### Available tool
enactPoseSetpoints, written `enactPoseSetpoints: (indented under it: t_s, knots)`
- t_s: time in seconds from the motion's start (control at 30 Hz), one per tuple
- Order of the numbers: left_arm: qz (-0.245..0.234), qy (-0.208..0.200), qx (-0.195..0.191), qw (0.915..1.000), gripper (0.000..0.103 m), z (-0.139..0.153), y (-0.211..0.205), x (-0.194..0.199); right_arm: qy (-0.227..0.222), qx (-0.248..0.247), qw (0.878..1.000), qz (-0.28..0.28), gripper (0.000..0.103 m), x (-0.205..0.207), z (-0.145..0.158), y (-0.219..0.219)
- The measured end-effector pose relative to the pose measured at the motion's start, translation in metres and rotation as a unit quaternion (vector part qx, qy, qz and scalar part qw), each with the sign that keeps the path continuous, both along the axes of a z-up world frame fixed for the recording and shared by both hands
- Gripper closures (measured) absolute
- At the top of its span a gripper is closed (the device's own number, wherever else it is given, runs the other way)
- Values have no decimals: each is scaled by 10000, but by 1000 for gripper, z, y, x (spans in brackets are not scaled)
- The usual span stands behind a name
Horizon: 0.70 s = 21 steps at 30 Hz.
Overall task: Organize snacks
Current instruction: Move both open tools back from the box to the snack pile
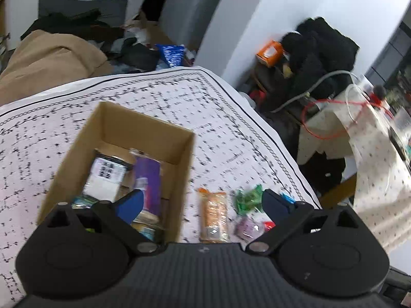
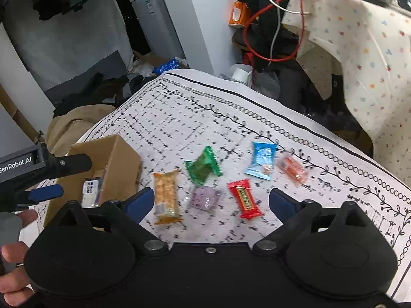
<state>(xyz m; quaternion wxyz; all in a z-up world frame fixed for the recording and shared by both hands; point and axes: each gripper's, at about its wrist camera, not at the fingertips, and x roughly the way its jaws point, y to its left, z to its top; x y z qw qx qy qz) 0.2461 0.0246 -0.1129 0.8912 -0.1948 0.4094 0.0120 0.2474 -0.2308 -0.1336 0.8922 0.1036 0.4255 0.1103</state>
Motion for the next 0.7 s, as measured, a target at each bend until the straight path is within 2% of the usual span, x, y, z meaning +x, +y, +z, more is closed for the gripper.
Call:
enactPoseSetpoints:
  t_s: [0.27,0.53,0.7]
  knots:
    - [-373,-11,44,9993,0,-9,-38,4,49,110,9999,-116,3,0,-11,-38]
    - [-653,-113,279,9974,0,-17,-67,3,283,510,9978,-328,3,3,-35,-57]
    - [-764,139,395,9962,0,-29,-81,10,468,616,9957,-514,4,10,-50,-65]
